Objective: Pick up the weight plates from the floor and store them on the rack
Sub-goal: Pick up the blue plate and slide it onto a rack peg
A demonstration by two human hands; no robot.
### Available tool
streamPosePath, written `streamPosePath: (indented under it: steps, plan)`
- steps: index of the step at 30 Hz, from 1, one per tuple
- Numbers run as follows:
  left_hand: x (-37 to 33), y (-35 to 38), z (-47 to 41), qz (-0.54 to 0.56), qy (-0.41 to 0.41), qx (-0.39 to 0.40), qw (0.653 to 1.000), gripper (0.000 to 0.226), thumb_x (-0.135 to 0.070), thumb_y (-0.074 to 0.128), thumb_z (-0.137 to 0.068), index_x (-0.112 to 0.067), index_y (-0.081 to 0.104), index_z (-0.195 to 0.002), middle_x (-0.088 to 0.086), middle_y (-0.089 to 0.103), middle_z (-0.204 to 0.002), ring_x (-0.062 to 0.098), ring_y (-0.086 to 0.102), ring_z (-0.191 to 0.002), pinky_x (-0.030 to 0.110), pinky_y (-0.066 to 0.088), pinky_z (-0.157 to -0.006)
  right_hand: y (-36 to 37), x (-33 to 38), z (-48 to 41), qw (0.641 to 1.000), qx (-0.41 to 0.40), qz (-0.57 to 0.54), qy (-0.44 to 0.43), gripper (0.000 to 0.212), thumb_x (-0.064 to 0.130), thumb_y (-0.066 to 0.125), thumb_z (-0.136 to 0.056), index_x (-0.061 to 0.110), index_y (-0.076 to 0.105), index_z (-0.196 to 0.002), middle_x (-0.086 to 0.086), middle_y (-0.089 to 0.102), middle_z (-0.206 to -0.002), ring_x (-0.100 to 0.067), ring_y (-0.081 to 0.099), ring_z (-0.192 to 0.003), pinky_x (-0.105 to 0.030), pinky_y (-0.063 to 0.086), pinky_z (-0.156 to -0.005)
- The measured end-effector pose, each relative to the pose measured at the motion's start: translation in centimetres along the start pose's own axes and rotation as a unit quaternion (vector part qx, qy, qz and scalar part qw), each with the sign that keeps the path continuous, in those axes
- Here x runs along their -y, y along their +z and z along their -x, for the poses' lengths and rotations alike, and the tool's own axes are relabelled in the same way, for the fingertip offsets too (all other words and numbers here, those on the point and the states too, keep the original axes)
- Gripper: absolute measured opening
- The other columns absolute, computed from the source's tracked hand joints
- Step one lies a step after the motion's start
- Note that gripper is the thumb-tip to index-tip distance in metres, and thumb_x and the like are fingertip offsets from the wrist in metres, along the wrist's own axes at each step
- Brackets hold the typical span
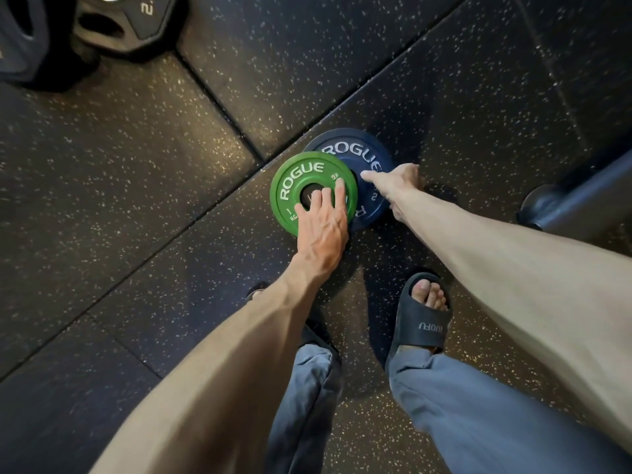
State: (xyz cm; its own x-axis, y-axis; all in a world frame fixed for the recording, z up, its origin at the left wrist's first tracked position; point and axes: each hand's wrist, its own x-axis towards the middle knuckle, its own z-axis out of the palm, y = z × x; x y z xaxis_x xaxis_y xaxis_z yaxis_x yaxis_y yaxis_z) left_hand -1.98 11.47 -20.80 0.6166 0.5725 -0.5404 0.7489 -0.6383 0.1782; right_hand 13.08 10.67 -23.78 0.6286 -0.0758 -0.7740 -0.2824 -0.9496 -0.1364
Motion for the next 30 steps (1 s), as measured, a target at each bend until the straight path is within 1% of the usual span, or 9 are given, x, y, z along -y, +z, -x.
streamPosePath:
  steps: [4,7,12,16,20,22,25,27,30]
  plan:
    - [1.5,-0.6,0.9,0.073,0.04,-0.011,0.996,0.089,-0.031,0.068,-0.083,-0.005,0.02,-0.153,0.014,0.048,-0.124,0.029,0.047,-0.112,0.049,0.048,-0.089,-0.1,1.0,1.7,0.994,-0.02,0.104,-0.037,0.119,0.042,0.088,-0.069,0.002,0.014,-0.153,-0.023,0.02,-0.159,-0.038,0.022,-0.147,-0.048,0.027,-0.117]
    - [4.1,-1.6,1.5,0.139,0.07,-0.039,0.987,0.086,-0.034,0.066,-0.086,-0.003,0.02,-0.152,0.015,0.049,-0.125,0.028,0.048,-0.11,0.046,0.047,-0.093,1.0,0.8,3.0,0.988,-0.047,0.136,-0.061,0.121,0.039,0.088,-0.07,0.005,0.009,-0.155,-0.023,0.01,-0.162,-0.041,0.014,-0.149,-0.056,0.027,-0.114]
    - [6.4,-3.1,2.1,0.194,0.078,-0.07,0.975,0.075,-0.037,0.056,-0.094,-0.004,0.02,-0.152,0.017,0.05,-0.132,0.029,0.051,-0.115,0.046,0.043,-0.101,1.4,0.3,3.8,0.98,-0.084,0.156,-0.092,0.111,0.036,0.084,-0.074,0.003,0.013,-0.153,-0.028,0.022,-0.157,-0.042,0.025,-0.145,-0.051,0.032,-0.112]
    - [5.8,-5.2,2.3,0.285,0.035,-0.078,0.955,0.059,-0.029,0.051,-0.1,-0.001,0.029,-0.146,0.021,0.048,-0.136,0.032,0.052,-0.12,0.044,0.04,-0.104,1.0,0.2,5.6,0.982,-0.096,0.119,-0.114,0.106,0.033,0.082,-0.073,0.007,0.013,-0.149,-0.022,0.052,-0.136,-0.039,0.052,-0.125,-0.044,0.048,-0.088]
    - [4.8,-9.2,2.3,0.399,-0.059,-0.039,0.914,0.051,-0.024,0.043,-0.104,-0.005,0.027,-0.149,0.024,0.043,-0.144,0.033,0.047,-0.127,0.039,0.036,-0.11,-1.5,0.4,8.3,0.984,-0.061,0.132,-0.1,0.112,0.031,0.083,-0.076,0.006,0.007,-0.154,-0.023,0.044,-0.145,-0.038,0.046,-0.133,-0.044,0.045,-0.098]
    - [4.1,-11.5,3.1,0.385,-0.071,-0.01,0.92,0.045,-0.019,0.035,-0.106,-0.005,0.033,-0.149,0.02,0.042,-0.149,0.036,0.047,-0.126,0.039,0.035,-0.108,-3.8,-0.1,10.5,0.988,-0.043,0.128,-0.075,0.111,0.031,0.083,-0.077,0.006,0.008,-0.155,-0.024,0.037,-0.151,-0.04,0.04,-0.139,-0.047,0.04,-0.106]
    - [2.6,-15.6,5.8,0.334,-0.012,-0.004,0.943,0.043,-0.015,0.027,-0.106,-0.001,0.041,-0.145,0.019,0.049,-0.144,0.039,0.05,-0.126,0.046,0.04,-0.107,-8.2,-1.5,15.0,0.991,-0.037,0.116,-0.059,0.11,0.029,0.083,-0.078,0.009,0.008,-0.156,-0.024,0.03,-0.155,-0.041,0.037,-0.14,-0.051,0.037,-0.109]
    - [0.9,-19.5,8.0,0.299,0.009,0.002,0.954,0.043,-0.022,0.025,-0.105,-0.003,0.047,-0.137,0.02,0.056,-0.133,0.039,0.055,-0.118,0.047,0.043,-0.101,-12.1,-2.3,18.9,0.992,-0.039,0.102,-0.059,0.109,0.029,0.083,-0.077,0.011,0.009,-0.156,-0.024,0.031,-0.155,-0.041,0.038,-0.14,-0.049,0.04,-0.107]
    - [-2.0,-26.2,11.2,0.306,-0.035,0.038,0.951,0.044,-0.044,0.036,-0.104,-0.014,0.052,-0.131,0.018,0.064,-0.125,0.041,0.059,-0.114,0.045,0.046,-0.097,-18.4,-3.4,25.4,0.993,-0.034,0.09,-0.064,0.111,0.033,0.083,-0.077,0.011,0.008,-0.156,-0.021,0.032,-0.156,-0.037,0.03,-0.146,-0.047,0.037,-0.112]
